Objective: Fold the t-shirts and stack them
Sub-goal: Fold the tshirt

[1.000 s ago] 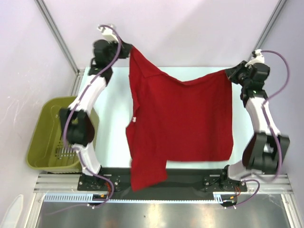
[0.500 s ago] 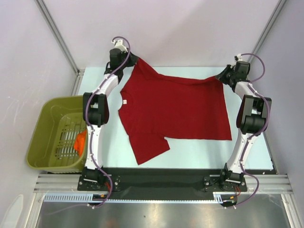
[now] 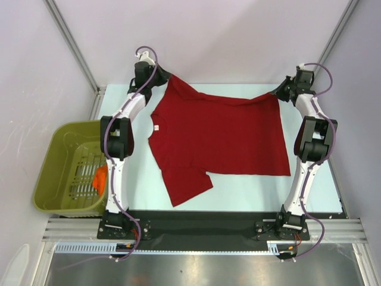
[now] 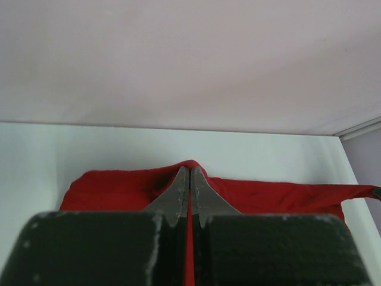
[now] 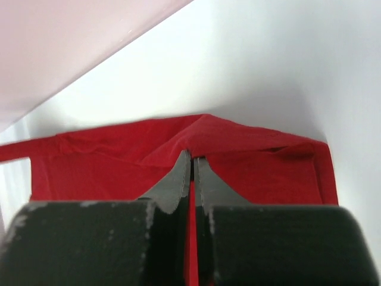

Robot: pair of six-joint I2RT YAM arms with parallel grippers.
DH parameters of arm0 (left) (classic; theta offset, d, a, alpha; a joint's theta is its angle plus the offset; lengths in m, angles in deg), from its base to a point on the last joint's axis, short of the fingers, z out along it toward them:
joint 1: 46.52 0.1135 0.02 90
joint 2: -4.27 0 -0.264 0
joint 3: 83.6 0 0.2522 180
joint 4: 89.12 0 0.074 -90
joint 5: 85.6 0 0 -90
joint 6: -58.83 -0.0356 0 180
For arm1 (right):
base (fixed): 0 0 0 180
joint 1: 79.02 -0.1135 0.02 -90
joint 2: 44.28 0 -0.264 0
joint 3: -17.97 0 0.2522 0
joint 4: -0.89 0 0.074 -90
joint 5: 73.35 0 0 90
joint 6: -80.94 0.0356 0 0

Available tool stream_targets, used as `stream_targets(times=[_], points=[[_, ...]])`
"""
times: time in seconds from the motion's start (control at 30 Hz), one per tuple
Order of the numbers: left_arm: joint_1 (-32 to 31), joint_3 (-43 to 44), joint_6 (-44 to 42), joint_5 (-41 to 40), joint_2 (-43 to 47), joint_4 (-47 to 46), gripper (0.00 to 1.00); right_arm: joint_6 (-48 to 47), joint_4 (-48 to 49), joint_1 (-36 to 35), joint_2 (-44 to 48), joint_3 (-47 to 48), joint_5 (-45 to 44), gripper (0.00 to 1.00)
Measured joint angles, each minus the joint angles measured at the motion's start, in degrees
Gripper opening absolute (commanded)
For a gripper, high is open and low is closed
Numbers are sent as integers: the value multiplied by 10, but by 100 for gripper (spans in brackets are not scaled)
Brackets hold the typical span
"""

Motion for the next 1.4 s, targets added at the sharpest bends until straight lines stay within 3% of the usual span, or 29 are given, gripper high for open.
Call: stream_targets(times=[0.47,0.67,1.4], points=[[19,-172,81,32,185,96,0,24,-196,38,-62,137,36,0],[22,-266,94,55,264,130,0,24,-247,53,-71,141,56,0],[54,-406,96,100,350,182,0,-16,-330,62,-76,158,89,0]])
